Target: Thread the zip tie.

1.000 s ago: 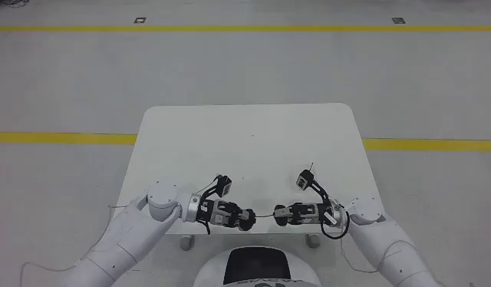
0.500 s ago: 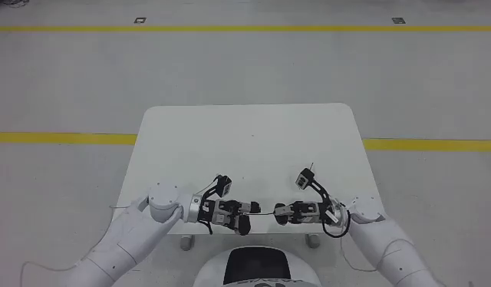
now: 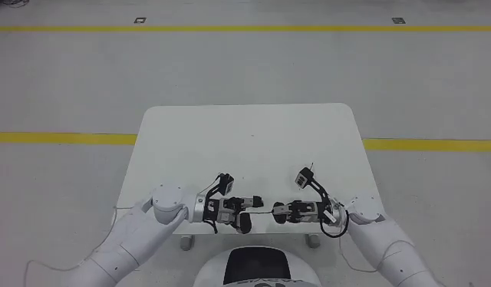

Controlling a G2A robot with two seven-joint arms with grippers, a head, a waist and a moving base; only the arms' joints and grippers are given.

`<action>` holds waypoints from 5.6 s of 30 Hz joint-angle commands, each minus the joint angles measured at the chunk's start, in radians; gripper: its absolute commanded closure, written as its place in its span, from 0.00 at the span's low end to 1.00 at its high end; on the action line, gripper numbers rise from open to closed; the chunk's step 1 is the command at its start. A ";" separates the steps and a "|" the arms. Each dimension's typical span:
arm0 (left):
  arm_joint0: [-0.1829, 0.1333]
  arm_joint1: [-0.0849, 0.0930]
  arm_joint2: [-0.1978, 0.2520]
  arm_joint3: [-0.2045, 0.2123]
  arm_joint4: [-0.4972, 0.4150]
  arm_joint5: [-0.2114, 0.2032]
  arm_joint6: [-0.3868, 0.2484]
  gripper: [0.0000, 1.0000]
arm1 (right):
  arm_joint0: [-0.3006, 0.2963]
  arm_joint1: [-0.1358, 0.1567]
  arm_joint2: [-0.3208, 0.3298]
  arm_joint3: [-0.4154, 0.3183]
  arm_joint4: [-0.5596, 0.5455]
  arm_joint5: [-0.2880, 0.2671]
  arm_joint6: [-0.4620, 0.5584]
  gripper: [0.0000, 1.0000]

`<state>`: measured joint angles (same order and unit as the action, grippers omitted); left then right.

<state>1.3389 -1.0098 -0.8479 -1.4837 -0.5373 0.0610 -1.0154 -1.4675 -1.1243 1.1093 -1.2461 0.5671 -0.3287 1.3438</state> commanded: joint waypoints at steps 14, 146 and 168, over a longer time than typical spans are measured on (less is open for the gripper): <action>0.004 -0.004 0.010 -0.011 -0.004 0.002 0.075 0.00 | -0.006 0.001 -0.012 -0.028 -0.014 0.004 -0.044 1.00; -0.075 0.006 0.119 0.049 -0.089 -0.048 0.037 0.87 | 0.000 -0.001 -0.049 -0.003 -0.065 0.000 -0.136 1.00; -0.075 0.012 0.122 0.040 -0.083 -0.047 0.042 0.93 | 0.011 0.004 -0.068 -0.006 -0.045 -0.004 -0.130 1.00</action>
<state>1.2636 -0.9982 -0.7257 -1.4437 -0.6199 0.0141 -0.9733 -1.4567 -1.1209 1.0425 -1.2521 0.5230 -0.3337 1.2136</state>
